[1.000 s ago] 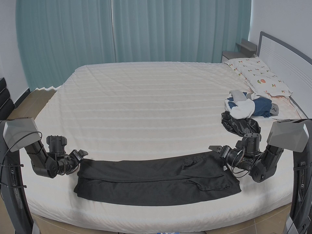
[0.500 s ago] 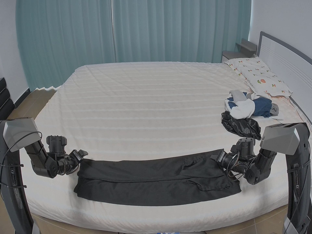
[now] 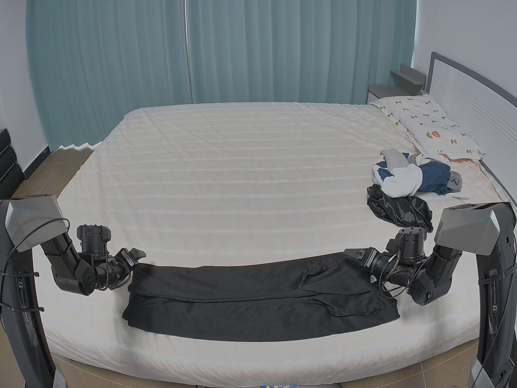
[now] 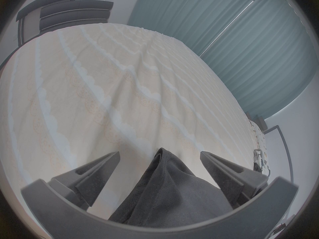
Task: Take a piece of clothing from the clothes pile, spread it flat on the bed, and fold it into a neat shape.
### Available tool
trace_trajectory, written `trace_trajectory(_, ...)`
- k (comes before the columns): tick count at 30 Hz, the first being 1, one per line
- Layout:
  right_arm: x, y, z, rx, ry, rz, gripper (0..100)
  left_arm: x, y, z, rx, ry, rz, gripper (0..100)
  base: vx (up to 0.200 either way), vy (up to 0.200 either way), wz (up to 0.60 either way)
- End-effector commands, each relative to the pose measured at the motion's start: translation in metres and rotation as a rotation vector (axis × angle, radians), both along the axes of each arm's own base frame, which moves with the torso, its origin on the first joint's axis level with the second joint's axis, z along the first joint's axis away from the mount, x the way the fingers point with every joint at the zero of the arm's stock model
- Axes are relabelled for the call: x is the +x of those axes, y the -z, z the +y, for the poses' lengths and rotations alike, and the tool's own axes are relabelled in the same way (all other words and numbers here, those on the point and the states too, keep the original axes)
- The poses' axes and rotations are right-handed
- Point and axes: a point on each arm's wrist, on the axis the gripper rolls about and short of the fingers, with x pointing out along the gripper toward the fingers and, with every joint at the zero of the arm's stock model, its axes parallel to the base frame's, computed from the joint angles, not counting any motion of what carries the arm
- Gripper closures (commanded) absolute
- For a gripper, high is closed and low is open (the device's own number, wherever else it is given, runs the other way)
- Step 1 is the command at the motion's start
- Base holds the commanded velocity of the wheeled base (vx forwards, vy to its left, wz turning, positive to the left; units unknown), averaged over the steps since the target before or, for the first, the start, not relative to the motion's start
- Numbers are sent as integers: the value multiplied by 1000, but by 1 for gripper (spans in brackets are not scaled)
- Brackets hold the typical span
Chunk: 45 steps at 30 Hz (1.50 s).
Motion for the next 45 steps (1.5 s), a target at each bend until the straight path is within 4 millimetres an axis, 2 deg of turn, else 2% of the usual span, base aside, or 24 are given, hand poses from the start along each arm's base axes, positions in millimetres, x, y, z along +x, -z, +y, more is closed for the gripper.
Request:
trace_trajectory(1,-5,-33,5,-17,2,-72,0,0,0,1,-1,-3,-1,0,0,0,0)
trace_trajectory(3,-8,-40,10,-19,-13,-83,0,0,0,0,-1,-1,-1,0,0,0,0)
trace_trajectory(4,-13,-52,22,-14,-48,-107,0,0,0,0,-1,-1,-1,0,0,0,0)
trace_trajectory(6,-18,-57,35,-14,-84,-101,0,0,0,0,-1,-1,-1,0,0,0,0)
trace_trajectory(7,-18,-57,35,-14,-84,-101,0,0,0,0,-1,-1,-1,0,0,0,0)
trace_trajectory(8,-21,-58,48,-20,-116,-81,0,0,0,0,-1,-1,-1,0,0,0,0)
trace_trajectory(9,-21,-58,48,-20,-116,-81,0,0,0,0,-1,-1,-1,0,0,0,0)
trace_trajectory(10,-19,-57,62,-33,-131,-67,0,0,0,1,-1,-3,-1,0,0,0,0)
trace_trajectory(13,-16,-50,80,-45,-164,-28,0,0,0,1,-1,-3,-1,0,0,0,0)
trace_trajectory(14,-16,-50,80,-45,-164,-28,0,0,0,1,-1,-3,-1,0,0,0,0)
trace_trajectory(16,-17,-39,95,-50,-196,12,0,0,0,1,-1,-3,-1,0,0,0,0)
trace_trajectory(22,-19,-18,113,-69,-242,63,0,0,-1,0,-2,-2,-2,0,0,0,0)
trace_trajectory(27,-12,-10,120,-69,-249,66,0,0,-1,1,-16,-16,-3,0,0,0,0)
trace_trajectory(34,7,-6,125,-23,-190,4,0,1,-1,1,-17,-17,-5,0,0,0,0)
trace_trajectory(38,7,0,125,13,-165,-12,0,0,-1,1,-17,-17,-5,0,0,0,0)
trace_trajectory(41,2,-15,121,66,-142,-50,0,0,-2,2,-19,-18,-5,0,0,0,0)
trace_trajectory(42,-4,-32,116,97,-132,-80,0,0,-3,3,-19,-21,-8,0,0,0,0)
trace_trajectory(45,-16,-59,97,132,-109,-122,0,-3,-8,2,-14,-20,-19,0,0,0,0)
